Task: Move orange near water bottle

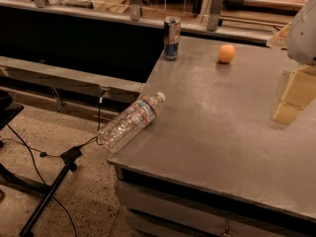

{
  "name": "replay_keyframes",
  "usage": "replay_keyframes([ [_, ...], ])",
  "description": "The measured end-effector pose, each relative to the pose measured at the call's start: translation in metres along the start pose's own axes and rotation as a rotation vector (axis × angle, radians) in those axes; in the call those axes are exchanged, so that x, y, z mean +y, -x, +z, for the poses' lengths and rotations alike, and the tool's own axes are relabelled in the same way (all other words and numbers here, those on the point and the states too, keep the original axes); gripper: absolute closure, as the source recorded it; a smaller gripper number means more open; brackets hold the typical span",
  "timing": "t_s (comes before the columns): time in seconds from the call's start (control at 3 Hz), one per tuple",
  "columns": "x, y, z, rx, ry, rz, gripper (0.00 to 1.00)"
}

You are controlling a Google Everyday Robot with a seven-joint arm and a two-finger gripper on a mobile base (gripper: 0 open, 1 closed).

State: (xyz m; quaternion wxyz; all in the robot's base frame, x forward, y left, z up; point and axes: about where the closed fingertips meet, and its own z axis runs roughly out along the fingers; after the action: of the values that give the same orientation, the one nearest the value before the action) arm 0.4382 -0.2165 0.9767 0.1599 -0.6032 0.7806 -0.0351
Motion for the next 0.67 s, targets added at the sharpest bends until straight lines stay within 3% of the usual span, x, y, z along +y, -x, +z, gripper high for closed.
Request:
replay_keyframes([
  [0.33, 0.000, 0.000, 0.000, 0.000, 0.000, 0.000, 0.00],
  [0.67, -0.028, -0.004, -0.004, -0.035, -0.071, 0.031, 0.00],
])
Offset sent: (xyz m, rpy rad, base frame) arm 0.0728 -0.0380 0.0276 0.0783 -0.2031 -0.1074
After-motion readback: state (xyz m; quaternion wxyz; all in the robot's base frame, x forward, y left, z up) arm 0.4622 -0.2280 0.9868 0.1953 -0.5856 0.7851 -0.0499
